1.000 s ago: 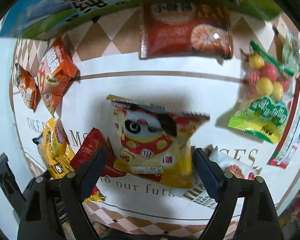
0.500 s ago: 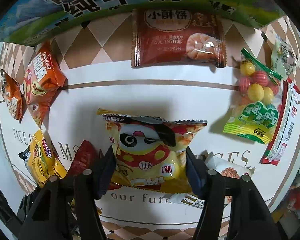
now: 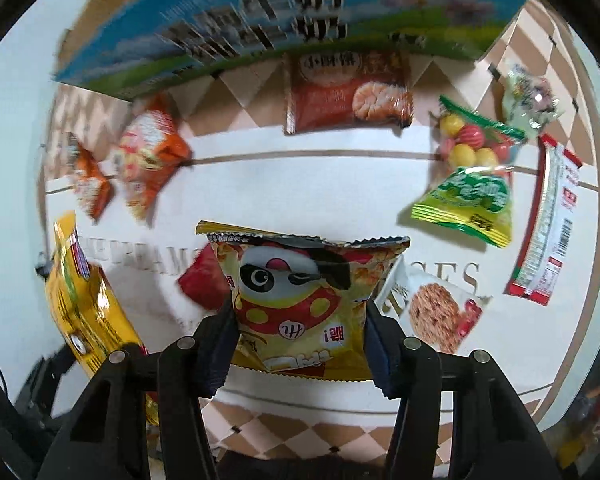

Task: Organize snacks
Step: 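Carry both bags into the cardboard box and open both grippers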

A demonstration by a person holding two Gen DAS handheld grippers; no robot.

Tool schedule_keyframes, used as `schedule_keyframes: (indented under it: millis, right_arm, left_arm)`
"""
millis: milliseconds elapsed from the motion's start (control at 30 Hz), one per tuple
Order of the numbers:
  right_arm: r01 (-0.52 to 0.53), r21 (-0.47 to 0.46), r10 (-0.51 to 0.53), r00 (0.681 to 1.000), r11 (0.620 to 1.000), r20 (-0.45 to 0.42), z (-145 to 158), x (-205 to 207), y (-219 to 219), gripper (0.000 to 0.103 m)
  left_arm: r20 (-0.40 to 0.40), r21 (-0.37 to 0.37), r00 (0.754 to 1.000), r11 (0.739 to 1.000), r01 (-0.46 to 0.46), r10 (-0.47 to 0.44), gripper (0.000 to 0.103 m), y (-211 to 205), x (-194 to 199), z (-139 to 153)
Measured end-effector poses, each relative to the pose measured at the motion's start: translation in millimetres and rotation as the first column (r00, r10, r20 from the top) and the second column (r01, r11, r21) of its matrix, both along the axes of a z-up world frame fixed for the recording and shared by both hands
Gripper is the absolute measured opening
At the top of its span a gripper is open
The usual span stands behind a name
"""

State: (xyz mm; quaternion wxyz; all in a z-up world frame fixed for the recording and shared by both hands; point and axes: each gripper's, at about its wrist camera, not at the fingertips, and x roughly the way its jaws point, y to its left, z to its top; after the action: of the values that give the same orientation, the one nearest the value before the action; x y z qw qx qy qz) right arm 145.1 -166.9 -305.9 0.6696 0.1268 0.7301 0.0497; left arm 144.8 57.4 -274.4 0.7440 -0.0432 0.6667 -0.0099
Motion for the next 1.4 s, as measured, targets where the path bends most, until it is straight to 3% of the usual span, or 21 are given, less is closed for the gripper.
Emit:
schedule_keyframes:
  millis: [200, 367, 600, 733, 867, 1133, 1200, 1267, 1300, 1400]
  right_arm:
    - [0.031, 0.062, -0.036, 0.996, 0.998, 0.083, 63.8, 0.4, -35.9, 0.058]
    - [0.073, 0.127, -0.091, 0.985, 0.989, 0.144, 109.5, 31.7, -57.5, 0.058]
    - [0.122, 0.099, -0.143, 0.958, 0.988, 0.248, 140.9, 111.0, -68.5, 0.058]
    - [0.129, 0.068, -0.142, 0.956, 0.989, 0.255, 131.2, 158.4, -68.5, 0.058]
    - [0.128, 0.038, -0.133, 0.968, 0.991, 0.211, 98.3, 196.7, -67.1, 0.058]
    - [0.099, 0.008, -0.099, 0.993, 0.995, 0.071, 17.1, 226.9, -59.6, 0.058]
    - [0.077, 0.000, -0.077, 0.996, 0.997, 0.033, 2.1, 229.5, -56.9, 0.064]
    - [0.059, -0.015, -0.059, 0.998, 0.998, -0.004, -10.2, 230.9, -55.4, 0.078]
    - [0.063, 0.004, -0.063, 0.998, 0.998, -0.017, -15.3, 231.3, -55.6, 0.081]
    - [0.039, -0.005, -0.039, 0.999, 0.999, -0.024, -19.0, 233.1, -50.3, 0.085]
  left_arm:
    - [0.122, -0.041, 0.987, 0.993, 0.109, -0.104, 0.085, -24.1, 44.0, 67.7]
    - [0.187, -0.045, 0.961, 0.975, 0.215, -0.203, 0.086, -53.9, 105.0, 106.3]
    - [0.195, 0.019, 0.936, 0.956, 0.294, -0.292, 0.086, -76.2, 197.9, 119.3]
    - [0.129, 0.061, 0.938, 0.947, 0.316, -0.321, 0.086, -81.3, 244.1, 95.9]
    - [0.031, 0.103, 0.941, 0.938, 0.331, -0.336, 0.086, -81.7, 286.9, 57.8]
    - [-0.127, 0.139, 0.939, 0.931, 0.337, -0.321, 0.086, -77.1, 313.9, -14.1]
    - [-0.160, 0.144, 0.940, 0.935, 0.323, -0.300, 0.087, -74.2, 317.2, -27.2]
    - [-0.202, 0.117, 0.939, 0.945, 0.305, -0.278, 0.087, -71.5, 320.0, -39.6]
    - [-0.213, 0.117, 0.942, 0.951, 0.287, -0.258, 0.087, -68.9, 320.9, -44.6]
    - [-0.179, 0.115, 0.957, 0.961, 0.252, -0.229, 0.089, -65.9, 321.1, -43.5]
